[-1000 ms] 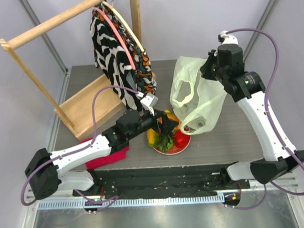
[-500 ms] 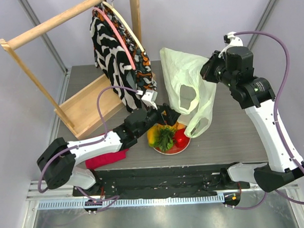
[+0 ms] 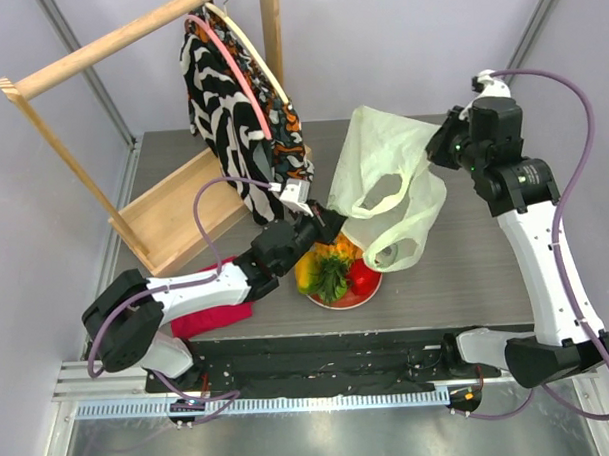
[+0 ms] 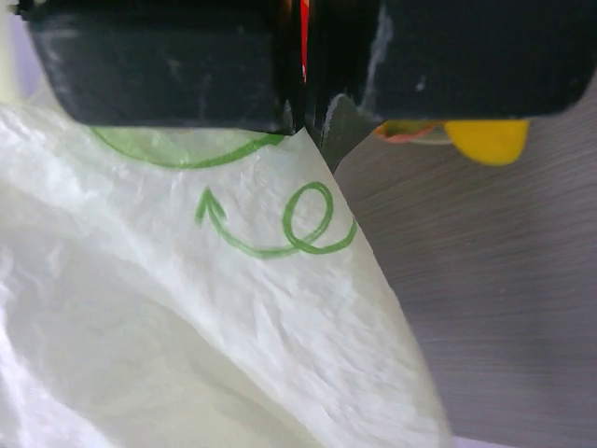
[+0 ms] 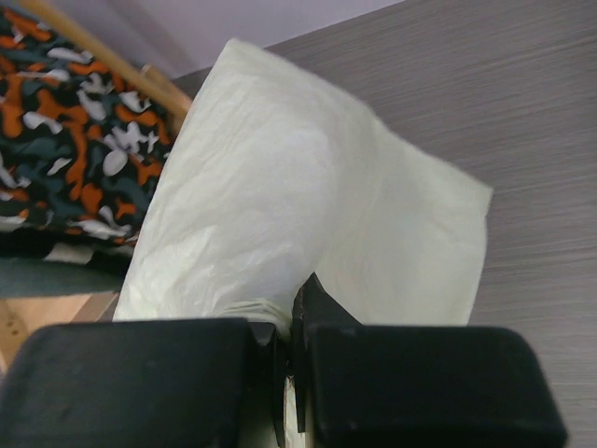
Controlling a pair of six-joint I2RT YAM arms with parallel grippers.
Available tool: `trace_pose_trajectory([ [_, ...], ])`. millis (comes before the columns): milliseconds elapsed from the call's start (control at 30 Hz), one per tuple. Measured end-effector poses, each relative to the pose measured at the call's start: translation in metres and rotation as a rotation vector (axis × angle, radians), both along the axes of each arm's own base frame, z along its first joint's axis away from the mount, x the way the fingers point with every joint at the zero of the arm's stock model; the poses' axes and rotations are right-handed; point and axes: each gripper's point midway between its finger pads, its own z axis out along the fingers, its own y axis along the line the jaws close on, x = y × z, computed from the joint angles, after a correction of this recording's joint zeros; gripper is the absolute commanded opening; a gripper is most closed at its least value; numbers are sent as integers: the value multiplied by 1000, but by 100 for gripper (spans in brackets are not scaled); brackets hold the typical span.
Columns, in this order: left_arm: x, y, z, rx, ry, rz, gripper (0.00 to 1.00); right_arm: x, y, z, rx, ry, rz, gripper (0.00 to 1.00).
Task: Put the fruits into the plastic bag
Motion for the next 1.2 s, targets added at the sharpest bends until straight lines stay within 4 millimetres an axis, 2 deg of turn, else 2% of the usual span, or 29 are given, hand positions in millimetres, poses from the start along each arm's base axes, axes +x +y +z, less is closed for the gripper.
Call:
trace_pose_trajectory([
  [100, 2, 16, -10, 34, 20, 43, 0, 4, -34, 1, -42, -2, -91, 1],
  [200, 9, 38, -20, 66, 43, 93, 0, 3, -55, 8, -93, -14, -152, 1],
  [333, 18, 51, -23, 80, 56, 124, 1, -2, -59, 18, -152, -27, -154, 1],
  [367, 19, 52, -23, 83, 57, 123, 6, -2, -61, 18, -166, -24, -158, 1],
  [400, 18, 51, -24, 91, 58, 112, 31, -3, -62, 17, -175, -21, -156, 1],
  [500, 14, 46, -29, 146, 53, 63, 75, 0, -65, 14, -193, -15, -152, 1],
  [600, 12, 35, -26, 192, 39, 2, 92, 5, -63, 6, -193, -8, -132, 1],
  [733, 2, 25, -16, 241, -22, -57, 100, 11, -51, -23, -180, 48, -67, 1],
  [900, -15, 18, -13, 334, -102, -97, 100, 19, -29, -52, -143, 103, 50, 1],
  [1100, -21, 4, -2, 395, -175, -120, 100, 24, -6, -51, -99, 79, 178, 1],
  [1200, -15, -7, 3, 416, -198, -98, 100, 24, 5, -47, -76, 60, 241, 1],
])
